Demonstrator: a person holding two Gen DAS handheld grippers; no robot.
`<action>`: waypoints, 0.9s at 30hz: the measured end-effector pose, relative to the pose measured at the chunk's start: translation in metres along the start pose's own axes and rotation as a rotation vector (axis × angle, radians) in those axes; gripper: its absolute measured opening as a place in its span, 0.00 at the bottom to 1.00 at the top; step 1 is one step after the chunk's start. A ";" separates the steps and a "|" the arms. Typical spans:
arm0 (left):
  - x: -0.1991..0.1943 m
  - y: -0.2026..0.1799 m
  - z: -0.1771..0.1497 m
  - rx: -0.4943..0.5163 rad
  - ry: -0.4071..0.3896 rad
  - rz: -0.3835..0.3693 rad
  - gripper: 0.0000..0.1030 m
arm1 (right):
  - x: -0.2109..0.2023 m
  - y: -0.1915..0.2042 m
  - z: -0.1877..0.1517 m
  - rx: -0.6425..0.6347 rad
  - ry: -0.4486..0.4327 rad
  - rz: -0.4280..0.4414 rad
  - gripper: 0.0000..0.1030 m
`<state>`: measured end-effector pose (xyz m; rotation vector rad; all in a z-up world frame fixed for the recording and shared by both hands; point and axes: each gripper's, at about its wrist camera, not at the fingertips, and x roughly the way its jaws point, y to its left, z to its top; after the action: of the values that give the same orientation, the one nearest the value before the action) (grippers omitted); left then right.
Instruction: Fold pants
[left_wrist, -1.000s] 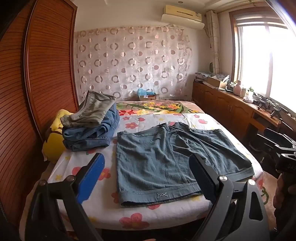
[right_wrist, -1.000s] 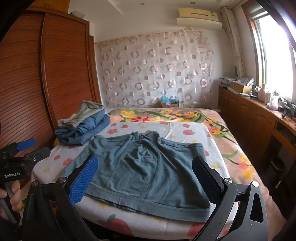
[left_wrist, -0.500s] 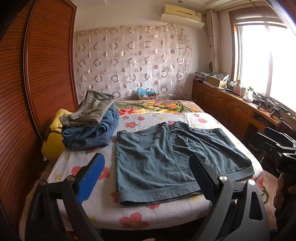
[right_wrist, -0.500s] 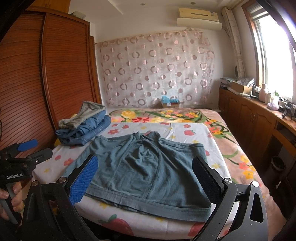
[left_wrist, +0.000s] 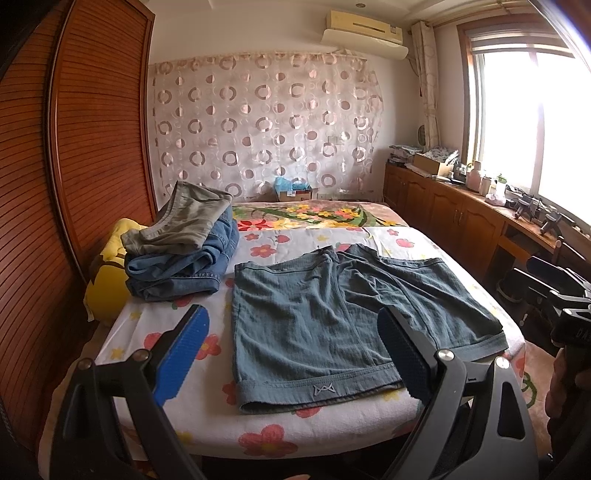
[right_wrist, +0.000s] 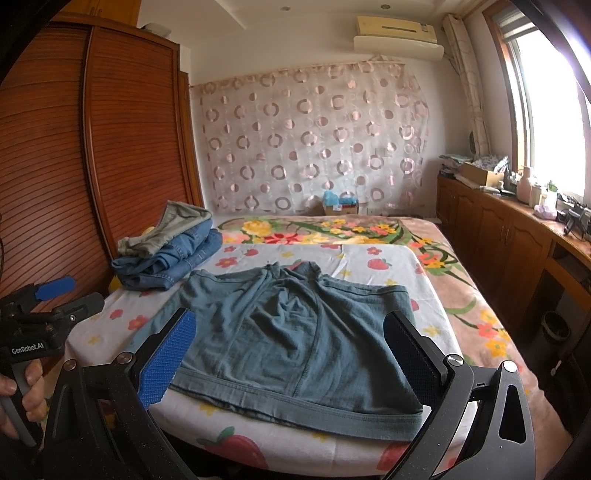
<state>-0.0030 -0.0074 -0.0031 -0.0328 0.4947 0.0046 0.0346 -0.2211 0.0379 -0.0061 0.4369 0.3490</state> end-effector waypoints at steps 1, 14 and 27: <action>-0.002 -0.001 0.000 0.001 0.000 0.000 0.90 | 0.000 0.000 0.000 0.000 0.000 0.000 1.00; -0.004 -0.003 0.002 -0.001 -0.005 -0.001 0.90 | 0.000 0.000 0.001 0.000 -0.002 0.001 1.00; -0.004 -0.003 0.002 -0.001 -0.007 -0.001 0.90 | 0.000 -0.001 0.000 0.000 -0.002 0.001 1.00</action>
<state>-0.0055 -0.0106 0.0007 -0.0337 0.4879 0.0037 0.0352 -0.2220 0.0380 -0.0050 0.4346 0.3497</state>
